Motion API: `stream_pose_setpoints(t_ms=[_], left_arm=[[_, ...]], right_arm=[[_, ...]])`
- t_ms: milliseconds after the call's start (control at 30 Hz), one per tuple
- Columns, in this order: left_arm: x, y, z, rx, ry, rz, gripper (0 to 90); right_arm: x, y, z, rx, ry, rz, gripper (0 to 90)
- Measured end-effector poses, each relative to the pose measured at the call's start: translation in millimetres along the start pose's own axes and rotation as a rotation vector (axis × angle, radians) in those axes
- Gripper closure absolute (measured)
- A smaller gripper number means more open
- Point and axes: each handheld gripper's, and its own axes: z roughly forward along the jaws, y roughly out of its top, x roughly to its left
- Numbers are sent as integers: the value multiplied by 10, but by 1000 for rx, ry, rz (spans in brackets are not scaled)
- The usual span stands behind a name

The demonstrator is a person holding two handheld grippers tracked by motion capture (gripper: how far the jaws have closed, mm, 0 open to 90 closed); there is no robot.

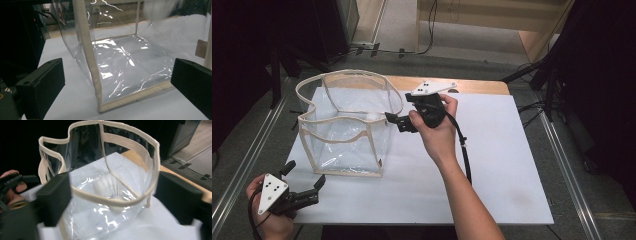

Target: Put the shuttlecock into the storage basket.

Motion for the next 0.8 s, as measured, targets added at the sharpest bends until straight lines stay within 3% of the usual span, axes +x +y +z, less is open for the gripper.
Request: stream_pose_setpoints(t_ms=[67,133,467,800], left_arm=[[4,1,-2,2,0,2,0],[6,1,-2,2,1,3,0],[-4,0,4,5,4,6,0],[-7,0,1,5,7,5,0]], right_arm=[[-16,-50,-63,1,-28,-2,55],[-56,-120,-127,8,-24,0,2],[-207,-560,-421,-9,-38,-23,0],[-285,-912,-609,-19,-68,-12,0]])
